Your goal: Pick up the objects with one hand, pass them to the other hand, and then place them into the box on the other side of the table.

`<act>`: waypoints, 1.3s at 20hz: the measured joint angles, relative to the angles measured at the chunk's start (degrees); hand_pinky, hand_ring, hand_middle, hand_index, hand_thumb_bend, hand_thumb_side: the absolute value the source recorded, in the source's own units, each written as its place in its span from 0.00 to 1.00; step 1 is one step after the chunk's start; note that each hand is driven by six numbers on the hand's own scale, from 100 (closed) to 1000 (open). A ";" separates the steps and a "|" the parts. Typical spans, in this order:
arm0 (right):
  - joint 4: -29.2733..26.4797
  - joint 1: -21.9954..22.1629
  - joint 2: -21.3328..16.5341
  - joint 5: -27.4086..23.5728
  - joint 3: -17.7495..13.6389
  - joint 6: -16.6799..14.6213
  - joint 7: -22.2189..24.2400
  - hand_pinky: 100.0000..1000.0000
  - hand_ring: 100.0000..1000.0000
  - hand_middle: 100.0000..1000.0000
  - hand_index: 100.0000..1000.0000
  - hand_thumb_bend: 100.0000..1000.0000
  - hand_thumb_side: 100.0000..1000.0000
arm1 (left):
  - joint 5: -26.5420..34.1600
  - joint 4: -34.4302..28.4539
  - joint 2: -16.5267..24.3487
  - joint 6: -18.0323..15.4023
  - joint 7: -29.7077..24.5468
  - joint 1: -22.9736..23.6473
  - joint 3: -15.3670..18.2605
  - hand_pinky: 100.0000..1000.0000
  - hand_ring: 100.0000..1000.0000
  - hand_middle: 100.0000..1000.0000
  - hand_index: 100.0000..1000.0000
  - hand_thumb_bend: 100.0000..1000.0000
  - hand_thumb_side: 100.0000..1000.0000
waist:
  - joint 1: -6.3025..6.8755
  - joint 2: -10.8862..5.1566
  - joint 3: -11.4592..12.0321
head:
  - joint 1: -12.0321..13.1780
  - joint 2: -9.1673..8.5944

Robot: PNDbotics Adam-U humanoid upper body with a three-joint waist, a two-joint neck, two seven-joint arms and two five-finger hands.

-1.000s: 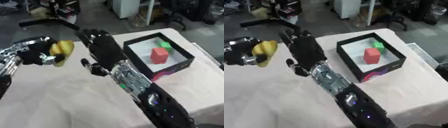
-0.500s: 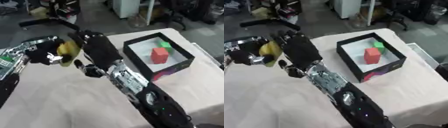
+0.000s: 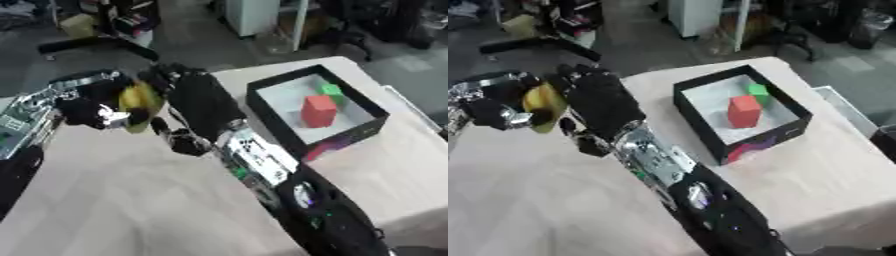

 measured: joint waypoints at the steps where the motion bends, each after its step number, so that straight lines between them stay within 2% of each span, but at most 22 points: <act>1: -0.03 -0.01 0.00 0.01 0.00 0.07 0.08 0.42 0.64 0.61 0.76 0.00 0.02 | 0.00 -0.02 0.00 0.02 -0.02 0.00 -0.01 0.02 0.00 0.00 0.04 0.20 0.00 | 0.00 -0.01 0.00 | 0.00 0.00; 2: -0.06 -0.01 0.00 0.04 0.00 0.10 0.06 0.41 0.64 0.60 0.74 0.00 0.03 | -0.01 -0.02 -0.02 0.05 -0.06 0.00 -0.03 0.03 0.00 0.00 0.04 0.20 0.00 | 0.00 -0.02 0.00 | 0.00 0.00; 3: -0.09 -0.01 0.00 0.09 0.00 0.14 -0.01 0.38 0.62 0.55 0.66 0.00 0.05 | -0.02 -0.03 -0.03 0.09 -0.12 0.00 -0.04 0.03 0.00 0.00 0.04 0.19 0.00 | 0.00 -0.02 0.00 | 0.00 0.00; 4: -0.14 -0.01 0.00 0.21 0.00 0.28 -0.24 0.37 0.61 0.54 0.63 0.00 0.06 | -0.04 -0.03 -0.03 0.13 -0.19 0.00 -0.05 0.03 0.00 0.00 0.04 0.19 0.00 | 0.00 -0.03 0.00 | -0.01 0.00; 6: -0.18 -0.01 -0.01 0.26 -0.01 0.66 -1.35 0.33 0.59 0.50 0.53 0.00 0.15 | -0.06 -0.04 -0.04 0.19 -0.35 -0.01 -0.05 0.04 0.00 0.00 0.04 0.19 0.00 | 0.00 -0.03 0.00 | -0.01 0.00; 7: -0.20 -0.01 -0.02 0.26 -0.01 0.88 -2.18 0.30 0.57 0.48 0.46 0.00 0.24 | -0.07 -0.04 -0.06 0.22 -0.42 -0.04 -0.05 0.06 0.00 0.00 0.05 0.18 0.00 | 0.00 -0.03 -0.01 | -0.01 0.00; 9: -0.22 0.02 -0.16 0.13 -0.01 1.28 -4.17 0.28 0.55 0.45 0.35 0.00 0.32 | -0.10 -0.04 -0.07 0.25 -0.52 -0.18 -0.03 0.10 0.00 0.00 0.07 0.18 0.00 | 0.00 -0.03 -0.02 | -0.01 0.00; 11: -0.22 0.10 -0.57 -0.16 -0.05 1.67 -6.47 0.28 0.55 0.45 0.32 0.00 0.33 | -0.12 -0.05 -0.07 0.27 -0.53 -0.39 0.00 0.13 0.00 0.00 0.08 0.19 0.00 | 0.00 -0.03 -0.07 | -0.03 0.00; 13: -0.19 0.33 -0.70 -0.60 -0.05 1.83 -8.34 0.27 0.55 0.44 0.31 0.00 0.38 | -0.15 -0.05 -0.07 0.24 -0.46 -0.44 0.02 0.17 0.00 0.00 0.11 0.19 0.00 | 0.00 -0.03 -0.08 | -0.06 0.00; 17: 0.15 0.50 -1.00 -1.46 -0.08 1.53 -10.22 0.26 0.54 0.44 0.34 0.00 0.41 | -0.43 -0.02 -0.07 0.00 0.02 -0.45 0.16 0.18 0.00 0.00 0.12 0.19 0.00 | 0.00 -0.03 -0.11 | -0.19 0.00; 26: 0.53 0.51 -1.02 -2.62 -0.25 1.16 -10.97 0.27 0.55 0.44 0.34 0.00 0.45 | -0.89 0.08 -0.07 -0.40 -0.12 -0.45 0.38 0.21 0.00 0.00 0.15 0.19 0.00 | -0.02 -0.03 -0.23 | -0.25 0.00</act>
